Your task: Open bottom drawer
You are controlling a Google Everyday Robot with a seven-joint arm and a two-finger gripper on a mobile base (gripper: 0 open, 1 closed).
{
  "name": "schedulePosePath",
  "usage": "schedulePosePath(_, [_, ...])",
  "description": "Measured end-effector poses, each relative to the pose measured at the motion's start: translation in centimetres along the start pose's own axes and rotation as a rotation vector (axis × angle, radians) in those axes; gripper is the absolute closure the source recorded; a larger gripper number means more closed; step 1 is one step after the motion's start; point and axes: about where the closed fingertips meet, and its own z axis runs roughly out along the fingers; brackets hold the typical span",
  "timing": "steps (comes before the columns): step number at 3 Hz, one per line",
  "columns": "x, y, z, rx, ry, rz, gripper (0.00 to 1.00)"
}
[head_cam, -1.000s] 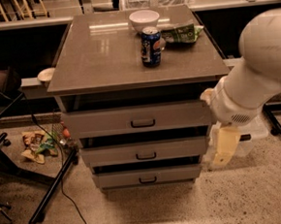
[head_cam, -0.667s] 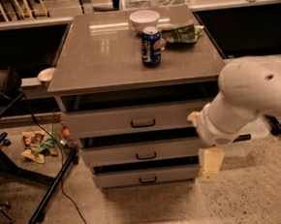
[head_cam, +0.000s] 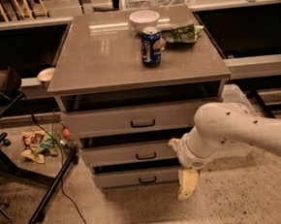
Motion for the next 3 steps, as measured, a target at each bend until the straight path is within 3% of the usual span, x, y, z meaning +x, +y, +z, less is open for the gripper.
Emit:
schedulePosePath(1, [0.0, 0.0, 0.0, 0.000, 0.000, 0.000, 0.00])
schedulePosePath(3, [-0.1, -3.2, 10.3, -0.009, -0.009, -0.073, 0.00])
